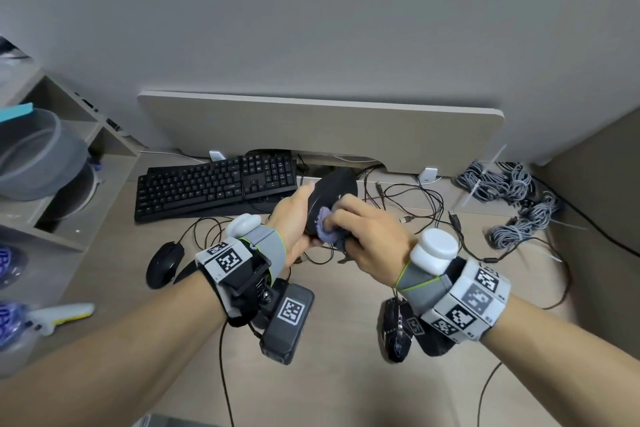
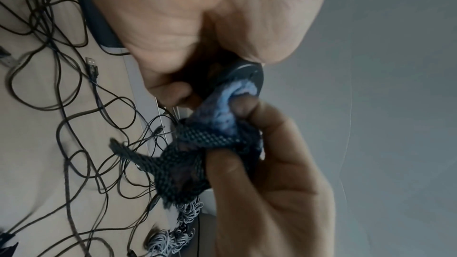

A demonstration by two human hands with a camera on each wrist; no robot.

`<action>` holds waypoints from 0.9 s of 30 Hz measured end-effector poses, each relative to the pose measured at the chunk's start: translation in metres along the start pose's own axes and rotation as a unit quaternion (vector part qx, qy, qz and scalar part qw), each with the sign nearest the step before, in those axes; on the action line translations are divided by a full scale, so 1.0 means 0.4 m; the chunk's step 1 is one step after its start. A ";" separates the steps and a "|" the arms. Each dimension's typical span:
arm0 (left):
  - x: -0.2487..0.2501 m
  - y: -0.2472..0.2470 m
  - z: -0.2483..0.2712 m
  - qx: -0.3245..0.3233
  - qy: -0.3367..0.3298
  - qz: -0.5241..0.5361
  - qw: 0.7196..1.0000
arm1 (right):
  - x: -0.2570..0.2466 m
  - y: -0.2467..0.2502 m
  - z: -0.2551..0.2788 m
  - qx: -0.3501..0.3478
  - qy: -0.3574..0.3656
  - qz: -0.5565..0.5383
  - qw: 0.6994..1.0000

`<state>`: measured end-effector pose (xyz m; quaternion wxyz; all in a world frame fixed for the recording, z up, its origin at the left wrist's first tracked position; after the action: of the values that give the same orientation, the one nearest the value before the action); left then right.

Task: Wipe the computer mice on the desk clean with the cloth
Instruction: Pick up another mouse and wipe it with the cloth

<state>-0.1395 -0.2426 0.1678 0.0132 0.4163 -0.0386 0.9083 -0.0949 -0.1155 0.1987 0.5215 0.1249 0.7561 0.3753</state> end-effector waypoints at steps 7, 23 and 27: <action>0.022 -0.017 0.010 -0.007 0.002 0.018 1.000 | -0.026 0.006 -0.016 -0.006 0.017 0.001 1.000; 0.004 -0.021 0.002 -0.006 -0.010 0.007 1.000 | -0.017 0.026 -0.030 0.041 -0.021 0.000 0.999; 0.006 -0.007 0.014 -0.029 -0.005 0.000 1.000 | 0.037 0.018 0.014 0.039 -0.035 0.000 0.999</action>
<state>-0.1368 -0.2402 0.1735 0.0252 0.4203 -0.0644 0.9047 -0.0976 -0.0996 0.1924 0.5426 0.1585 0.7512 0.3408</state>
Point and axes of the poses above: each hand's wrist, its own z-axis away from the middle knuckle, its own y-axis out of the back of the hand, x = y × z, the point moved 3 cm from there along -z, towards the middle knuckle, and after that the axes turned 7 degrees about -z, right-handed, at the moved point
